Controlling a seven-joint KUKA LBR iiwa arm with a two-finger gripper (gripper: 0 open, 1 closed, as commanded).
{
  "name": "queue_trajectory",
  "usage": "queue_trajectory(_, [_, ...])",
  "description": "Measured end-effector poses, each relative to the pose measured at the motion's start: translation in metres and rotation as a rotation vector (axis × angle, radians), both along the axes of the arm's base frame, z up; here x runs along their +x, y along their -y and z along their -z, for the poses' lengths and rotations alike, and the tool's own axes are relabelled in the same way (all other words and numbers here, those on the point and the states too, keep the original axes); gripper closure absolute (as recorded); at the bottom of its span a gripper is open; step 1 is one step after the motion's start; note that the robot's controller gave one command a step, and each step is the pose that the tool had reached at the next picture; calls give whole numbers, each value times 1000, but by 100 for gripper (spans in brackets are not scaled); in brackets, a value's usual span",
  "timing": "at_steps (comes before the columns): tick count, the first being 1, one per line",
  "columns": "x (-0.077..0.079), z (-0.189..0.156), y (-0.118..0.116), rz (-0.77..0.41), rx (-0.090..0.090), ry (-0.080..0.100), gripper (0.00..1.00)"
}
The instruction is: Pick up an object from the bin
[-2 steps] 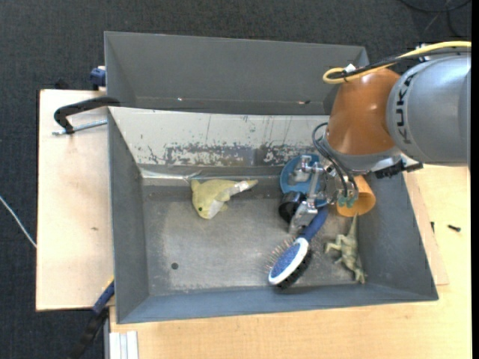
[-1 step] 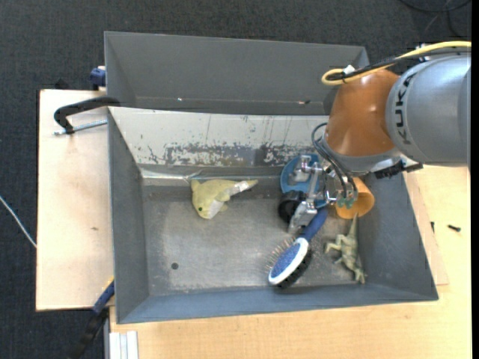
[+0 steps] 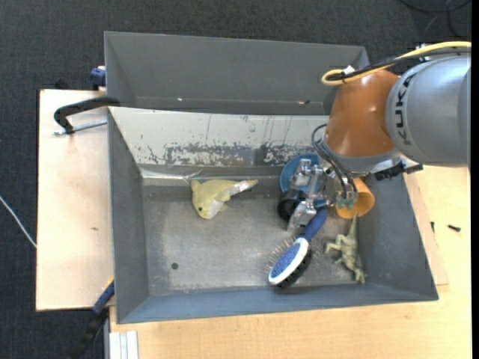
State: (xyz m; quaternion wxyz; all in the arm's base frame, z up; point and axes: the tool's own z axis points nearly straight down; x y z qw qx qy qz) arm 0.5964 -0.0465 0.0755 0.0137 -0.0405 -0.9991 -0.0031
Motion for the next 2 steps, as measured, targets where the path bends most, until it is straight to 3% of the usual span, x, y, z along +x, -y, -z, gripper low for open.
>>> queue_trajectory(1, [-3,-36,-1,1,-5,13,100])
queue_trajectory(2, [-5,-36,-1,2,-6,17,100])
